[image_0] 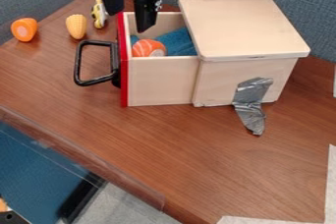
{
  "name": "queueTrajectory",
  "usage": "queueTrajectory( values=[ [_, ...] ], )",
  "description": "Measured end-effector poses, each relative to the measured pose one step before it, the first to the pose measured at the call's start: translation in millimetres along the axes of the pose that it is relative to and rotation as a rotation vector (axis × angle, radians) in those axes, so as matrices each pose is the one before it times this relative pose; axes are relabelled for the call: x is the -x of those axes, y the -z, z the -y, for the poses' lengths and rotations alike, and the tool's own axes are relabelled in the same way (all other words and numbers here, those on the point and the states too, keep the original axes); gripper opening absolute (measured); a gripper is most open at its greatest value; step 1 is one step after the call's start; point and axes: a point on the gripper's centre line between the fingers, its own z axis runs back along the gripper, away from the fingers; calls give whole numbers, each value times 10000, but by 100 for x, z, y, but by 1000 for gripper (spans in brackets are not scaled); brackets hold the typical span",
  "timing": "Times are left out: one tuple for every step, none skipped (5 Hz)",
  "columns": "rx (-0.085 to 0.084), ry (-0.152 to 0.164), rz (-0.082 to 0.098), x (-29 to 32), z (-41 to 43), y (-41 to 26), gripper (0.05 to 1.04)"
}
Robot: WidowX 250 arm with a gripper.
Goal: Take the salmon sushi and put it on the middle bottom side of table
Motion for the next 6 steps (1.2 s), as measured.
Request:
queueTrajectory(
  values=[
    [114, 2, 385, -752, 62, 592, 1000],
    [199, 39, 283, -467, 233, 189, 1000],
    [401, -33, 136, -221, 419, 374, 1000],
    [47, 32, 51, -142, -54, 507, 1000],
    [44, -20, 32, -68, -29, 436, 1000],
    [-96, 8, -192, 528, -248, 878, 1001]
  ],
)
